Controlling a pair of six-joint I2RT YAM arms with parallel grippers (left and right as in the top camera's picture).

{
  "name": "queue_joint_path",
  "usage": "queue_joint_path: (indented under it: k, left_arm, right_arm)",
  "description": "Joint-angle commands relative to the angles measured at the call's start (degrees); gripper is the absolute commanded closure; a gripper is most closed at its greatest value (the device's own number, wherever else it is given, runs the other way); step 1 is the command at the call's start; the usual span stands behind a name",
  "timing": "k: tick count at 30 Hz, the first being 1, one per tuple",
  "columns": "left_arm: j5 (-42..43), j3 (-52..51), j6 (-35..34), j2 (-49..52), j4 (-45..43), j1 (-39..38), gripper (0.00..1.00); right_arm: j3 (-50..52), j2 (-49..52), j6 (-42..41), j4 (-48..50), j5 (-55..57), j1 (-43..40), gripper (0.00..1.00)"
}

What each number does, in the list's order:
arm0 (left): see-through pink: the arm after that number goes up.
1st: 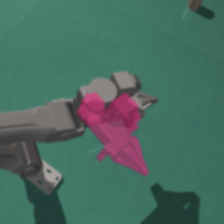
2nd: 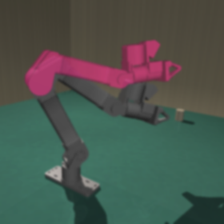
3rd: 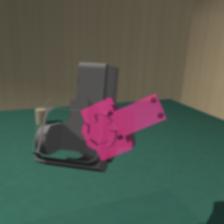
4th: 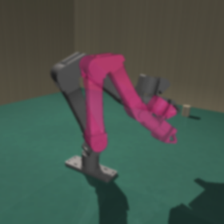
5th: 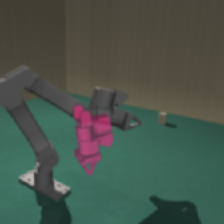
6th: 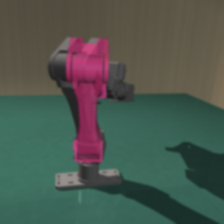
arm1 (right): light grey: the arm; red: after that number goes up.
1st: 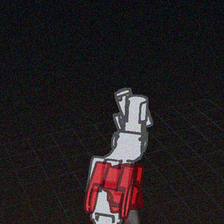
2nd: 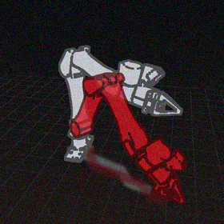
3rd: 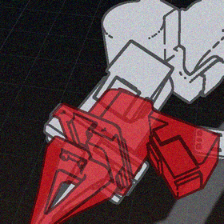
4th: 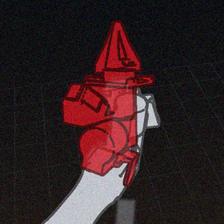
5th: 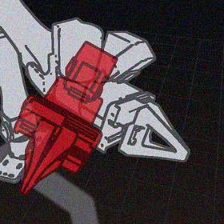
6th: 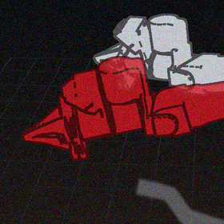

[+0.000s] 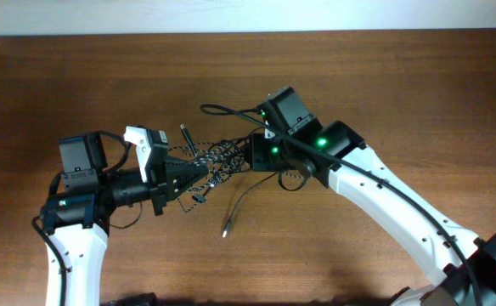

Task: Untangle cables

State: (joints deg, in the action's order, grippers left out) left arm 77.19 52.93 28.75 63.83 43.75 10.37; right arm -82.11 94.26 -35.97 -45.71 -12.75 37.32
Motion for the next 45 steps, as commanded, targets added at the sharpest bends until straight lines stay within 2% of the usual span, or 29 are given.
queue_joint_path:
  k: [1, 2, 4, 5, 7, 8, 10, 12, 14, 16, 18, 19, 20, 21, 22, 23, 25, 26, 28, 32, 34, 38, 43, 45]
  left_arm:
    - [2.6, 1.2, 1.3, -0.9, 0.1, 0.1, 1.0]
    - [2.6, 1.2, 1.3, -0.9, 0.1, 0.1, 1.0]
    - [0.3, 1.2, 1.0, -0.9, 0.1, 0.1, 1.0]
    - [-5.1, 1.2, -2.1, -0.9, 0.1, 0.1, 1.0]
    - [-19.9, 1.2, -13.3, -0.9, 0.0, 0.2, 1.0]
    - [-29.7, 1.2, -21.0, -0.9, -0.2, 0.2, 1.0]
    - [-49.2, 1.2, -36.4, -0.9, -0.2, 0.2, 1.0]
    - [-58.9, 1.2, -47.6, -0.9, -0.1, 0.2, 1.0]
    - [-62.9, 1.2, -53.3, -0.9, 0.0, 0.2, 1.0]
    - [-68.2, 1.2, -57.3, -0.9, 1.2, 0.2, 1.0]
    - [-70.1, 1.2, -57.6, -0.9, 2.8, 0.2, 1.0]
    - [-69.4, 1.2, -57.2, -0.9, 3.3, 0.1, 1.0]
    - [-66.5, 1.2, -54.5, -0.9, 2.9, 0.1, 1.0]
    - [-58.2, 1.2, -48.7, -0.9, 0.7, 0.1, 1.0]
    - [-49.2, 1.2, -43.2, -0.9, -2.0, 0.1, 1.0]
    - [-33.5, 1.2, -32.7, -0.9, -6.1, 0.1, 1.0]
    - [-10.5, 1.2, -15.5, -0.9, -9.0, 0.1, 1.0]
    - [-6.3, 1.2, -11.2, -0.9, -9.0, 0.1, 1.0]
    - [-5.6, 1.2, -10.8, -0.9, -9.0, 0.1, 1.0]
    - [0.8, 1.2, -10.6, -1.0, -11.9, 0.1, 1.0]
    - [1.1, 1.2, -10.6, -0.9, -12.3, 0.1, 1.0]
    - [1.1, 1.2, -10.6, -0.9, -12.2, 0.1, 1.0]
    - [1.1, 1.2, -10.6, -0.9, -12.2, 0.1, 1.0]
    - [1.1, 1.2, -10.7, -0.9, -12.2, 0.1, 1.0]
  right_arm:
    - [1.1, 2.0, -2.4, 0.3, 3.5, 0.2, 0.85]
    - [1.1, 2.7, -2.4, 0.3, 5.8, 0.2, 0.96]
    - [1.0, 1.9, 0.6, -0.6, 10.5, 0.0, 0.96]
    - [0.7, 0.7, 0.6, -1.7, 12.8, -0.6, 0.96]
    - [0.2, -3.5, 0.6, -4.6, 20.1, -2.6, 0.96]
    - [0.2, -7.0, 0.5, -6.3, 26.5, -4.6, 0.96]
    - [0.2, -12.3, 0.5, -7.6, 29.7, -9.3, 0.96]
    - [0.2, -17.0, -0.5, -7.5, 25.4, -15.1, 0.96]
    - [0.2, -19.7, -0.5, -7.2, 18.7, -19.2, 0.96]
    - [0.2, -22.3, -0.5, -6.4, 13.2, -23.1, 0.96]
    - [0.2, -24.3, 1.6, -2.7, 1.1, -27.1, 0.96]
    - [0.2, -24.5, 4.5, -0.1, -4.6, -27.6, 0.96]
    - [0.2, -24.2, 7.0, 1.4, -8.6, -27.5, 0.91]
    - [0.2, -23.6, 7.3, 1.4, -10.7, -27.2, 0.83]
    - [0.3, -22.8, 7.3, 0.5, -11.3, -26.7, 0.8]
    - [0.3, -21.8, 7.3, -0.6, -11.2, -26.0, 0.76]
    - [0.3, -19.3, 9.5, -3.2, -13.5, -24.5, 0.75]
    - [0.3, -18.1, 12.9, -3.6, -17.1, -23.9, 0.73]
    - [0.3, -14.6, 22.2, -4.3, -28.4, -22.1, 0.64]
    - [0.3, -9.7, 23.3, -4.7, -31.7, -20.2, 0.64]
    - [0.3, -7.8, 28.1, -4.7, -37.2, -18.3, 0.64]
    - [0.3, -6.8, 37.7, -4.6, -36.5, -14.7, 0.62]
    - [0.3, -6.7, 42.1, -4.4, -35.7, -14.7, 0.62]
    - [0.6, -6.6, 40.3, -4.6, -31.5, -14.1, 0.63]
